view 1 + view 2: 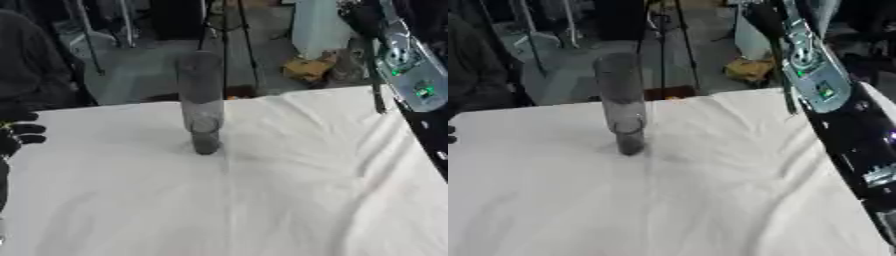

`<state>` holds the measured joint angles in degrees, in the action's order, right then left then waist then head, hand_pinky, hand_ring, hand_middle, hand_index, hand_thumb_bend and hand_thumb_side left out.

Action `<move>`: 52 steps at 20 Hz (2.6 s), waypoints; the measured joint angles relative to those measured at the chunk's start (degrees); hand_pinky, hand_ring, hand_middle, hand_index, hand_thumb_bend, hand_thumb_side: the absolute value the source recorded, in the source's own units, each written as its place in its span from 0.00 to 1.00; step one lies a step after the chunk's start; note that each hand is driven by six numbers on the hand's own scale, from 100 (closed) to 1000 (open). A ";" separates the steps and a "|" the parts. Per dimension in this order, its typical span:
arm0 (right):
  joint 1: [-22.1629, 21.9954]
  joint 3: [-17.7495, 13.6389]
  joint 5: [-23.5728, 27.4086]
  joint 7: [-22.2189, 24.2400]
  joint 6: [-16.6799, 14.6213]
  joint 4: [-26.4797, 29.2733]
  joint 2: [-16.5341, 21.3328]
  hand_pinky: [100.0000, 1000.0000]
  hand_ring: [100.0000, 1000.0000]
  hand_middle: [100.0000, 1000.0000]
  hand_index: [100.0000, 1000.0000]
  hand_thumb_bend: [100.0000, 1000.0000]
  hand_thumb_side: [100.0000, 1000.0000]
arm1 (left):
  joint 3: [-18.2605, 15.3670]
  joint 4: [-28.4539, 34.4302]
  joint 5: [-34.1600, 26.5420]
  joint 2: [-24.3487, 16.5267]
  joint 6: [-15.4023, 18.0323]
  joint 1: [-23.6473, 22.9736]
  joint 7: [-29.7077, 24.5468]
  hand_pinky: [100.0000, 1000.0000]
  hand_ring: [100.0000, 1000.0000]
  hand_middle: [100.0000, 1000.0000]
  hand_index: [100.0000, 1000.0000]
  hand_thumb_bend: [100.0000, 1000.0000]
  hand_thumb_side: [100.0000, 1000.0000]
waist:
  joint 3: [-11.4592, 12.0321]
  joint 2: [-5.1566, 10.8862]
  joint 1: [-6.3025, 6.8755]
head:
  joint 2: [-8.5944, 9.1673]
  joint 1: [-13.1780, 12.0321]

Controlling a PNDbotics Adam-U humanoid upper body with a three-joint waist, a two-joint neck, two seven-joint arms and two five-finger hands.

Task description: Arrange flowers into the vase.

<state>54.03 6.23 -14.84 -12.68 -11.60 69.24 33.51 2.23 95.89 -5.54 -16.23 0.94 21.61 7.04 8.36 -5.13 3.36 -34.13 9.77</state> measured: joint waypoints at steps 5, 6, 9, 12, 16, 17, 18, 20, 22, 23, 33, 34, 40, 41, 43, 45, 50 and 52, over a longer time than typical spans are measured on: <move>2.13 -2.05 2.47 -3.08 -0.53 0.01 -0.94 0.00 0.00 0.00 0.11 0.00 0.87 | 0.87 0.35 -0.14 1.40 -0.06 0.82 -0.89 0.58 0.57 0.57 0.69 0.37 0.94 | 2.67 0.00 0.00 | 1.82 1.96; 2.39 -2.47 3.31 -3.79 -0.66 0.02 -1.15 0.00 0.00 0.00 0.11 0.00 0.89 | 1.07 0.43 -0.23 1.73 -0.05 0.98 -1.05 0.58 0.57 0.57 0.69 0.37 0.94 | 3.07 0.00 0.02 | 2.23 2.38; 3.15 -4.05 5.85 -6.03 -1.24 0.07 -1.78 0.00 0.00 0.00 0.11 0.00 0.91 | 1.57 0.66 -0.50 2.65 -0.06 1.49 -1.55 0.58 0.57 0.57 0.69 0.37 0.94 | 4.96 0.00 0.02 | 3.51 4.21; 3.66 -4.71 8.36 -7.99 -1.91 0.41 -2.06 0.00 0.00 0.00 0.11 0.00 0.91 | 1.97 0.82 -0.56 3.02 -0.15 1.65 -1.97 0.58 0.57 0.57 0.69 0.37 0.94 | 5.63 0.00 0.02 | 4.42 5.75; 4.01 -4.84 10.66 -9.13 -2.85 0.78 -2.00 0.00 0.00 0.00 0.12 0.00 0.94 | 2.49 0.94 -0.70 3.31 -0.27 2.00 -2.39 0.57 0.57 0.57 0.69 0.37 0.94 | 6.86 0.00 0.03 | 5.03 6.84; 4.27 -4.83 10.86 -9.31 -3.31 1.09 -2.01 0.00 0.00 0.00 0.12 0.00 0.94 | 2.66 0.96 -0.77 3.47 -0.31 2.13 -2.60 0.57 0.57 0.57 0.69 0.37 0.94 | 7.68 0.00 0.04 | 5.26 7.15; 4.53 -4.82 10.90 -9.49 -3.80 1.24 -2.03 0.00 0.00 0.00 0.12 0.00 0.96 | 2.86 0.96 -0.84 3.57 -0.32 2.14 -2.79 0.57 0.57 0.57 0.69 0.37 0.94 | 8.12 0.00 0.04 | 5.48 7.42; 4.55 -4.83 10.83 -9.94 -4.96 1.45 -2.03 0.00 0.00 0.00 0.13 0.00 0.97 | 3.35 0.96 -1.02 3.87 -0.41 2.34 -3.26 0.57 0.57 0.57 0.69 0.37 0.94 | 9.04 0.00 0.04 | 5.52 7.96; 4.52 -4.82 10.38 -10.45 -5.95 1.45 -2.04 0.00 0.00 0.00 0.13 0.00 0.97 | 3.63 0.96 -1.06 4.21 -0.44 2.56 -3.64 0.57 0.57 0.57 0.69 0.37 0.94 | 9.69 0.00 0.04 | 5.55 8.26; 4.52 -4.82 10.13 -10.77 -6.33 1.45 -2.04 0.00 0.00 0.00 0.14 0.00 0.98 | 3.81 0.96 -1.08 4.23 -0.46 2.58 -3.80 0.57 0.57 0.57 0.69 0.37 0.94 | 9.80 0.00 0.04 | 5.61 8.43; 4.36 -4.98 2.96 -17.13 -12.07 2.21 -1.69 0.00 0.00 0.00 0.14 0.00 0.96 | 5.73 0.96 -1.89 5.74 -0.91 3.13 -5.70 0.57 0.57 0.57 0.69 0.36 0.95 | 13.22 0.00 1.22 | 6.60 11.80; 4.36 -4.69 2.08 -17.40 -12.54 2.21 -1.50 0.00 0.00 0.00 0.14 0.00 0.96 | 5.73 0.95 -1.97 5.74 -0.94 3.13 -5.77 0.57 0.57 0.57 0.69 0.36 0.95 | 13.26 0.00 1.25 | 6.75 12.08; 3.89 -3.38 -3.58 -15.31 -15.33 1.48 -0.79 0.00 0.00 0.00 0.15 0.00 0.95 | 5.75 0.93 -2.06 5.74 -1.02 3.12 -5.87 0.57 0.57 0.57 0.69 0.36 0.95 | 12.32 -0.03 1.30 | 6.96 12.99; 3.89 -3.31 -4.65 -14.94 -15.51 1.04 -0.79 0.00 0.00 0.00 0.15 0.00 0.95 | 5.75 0.93 -2.06 5.74 -1.02 3.12 -5.87 0.57 0.57 0.57 0.69 0.36 0.95 | 12.22 -0.05 1.30 | 6.96 13.03; 3.89 -2.98 -6.53 -14.23 -15.59 -0.11 -0.82 0.00 0.00 0.00 0.15 0.00 0.82 | 5.75 0.93 -2.06 5.74 -1.02 3.12 -5.87 0.57 0.57 0.57 0.69 0.36 0.95 | 11.98 -0.05 1.30 | 6.96 13.05; 3.88 -2.56 -8.22 -13.28 -15.36 -1.76 -1.09 0.00 0.00 0.00 0.15 0.00 0.95 | 5.75 0.92 -2.06 5.74 -1.02 3.11 -5.87 0.57 0.56 0.57 0.69 0.36 0.95 | 11.86 -0.05 1.30 | 6.96 13.05; 3.89 -1.50 -8.35 -9.96 -14.79 -5.09 -2.53 0.00 0.01 0.00 0.15 0.00 0.96 | 5.86 0.88 -2.06 5.74 -1.02 3.11 -5.87 0.57 0.57 0.57 0.69 0.36 0.95 | 11.68 -0.05 1.30 | 6.95 13.07; 3.92 -1.28 -7.23 -8.82 -14.70 -5.45 -3.04 0.00 0.01 0.00 0.15 0.00 0.96 | 5.99 0.79 -2.06 5.74 -1.01 3.11 -5.87 0.57 0.57 0.57 0.69 0.36 0.95 | 11.70 -0.05 1.30 | 6.95 13.08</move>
<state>57.95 4.95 -22.08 -21.51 -26.30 63.79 30.47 8.22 96.68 -7.60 -10.49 -0.07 24.72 1.17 20.07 -5.18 4.65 -27.17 22.85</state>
